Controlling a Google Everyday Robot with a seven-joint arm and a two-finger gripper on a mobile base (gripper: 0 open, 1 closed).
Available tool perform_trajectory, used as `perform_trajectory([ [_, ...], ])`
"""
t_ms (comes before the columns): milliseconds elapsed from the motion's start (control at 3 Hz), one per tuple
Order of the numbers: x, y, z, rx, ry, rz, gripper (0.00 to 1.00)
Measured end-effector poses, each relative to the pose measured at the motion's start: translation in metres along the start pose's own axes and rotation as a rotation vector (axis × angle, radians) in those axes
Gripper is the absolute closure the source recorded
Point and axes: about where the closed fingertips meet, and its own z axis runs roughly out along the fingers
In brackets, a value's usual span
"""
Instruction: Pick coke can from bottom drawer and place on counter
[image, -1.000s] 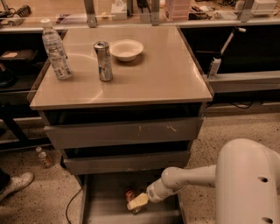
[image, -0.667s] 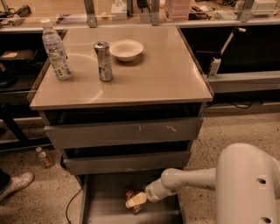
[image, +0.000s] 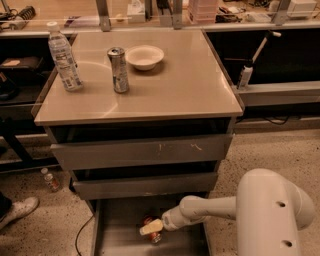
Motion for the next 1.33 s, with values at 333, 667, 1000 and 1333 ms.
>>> perform_trajectory([
  [333, -0.001, -0.019, 0.022, 0.066, -0.079, 0.008, 0.00],
  [667, -0.004, -0.020, 0.023, 0.070, -0.090, 0.007, 0.00],
  [1000, 0.004, -0.011, 0.033, 0.090, -0.083, -0.011, 0.00],
  [1333, 0.016, 0.009, 0.066, 0.143, -0.067, -0.035, 0.00],
])
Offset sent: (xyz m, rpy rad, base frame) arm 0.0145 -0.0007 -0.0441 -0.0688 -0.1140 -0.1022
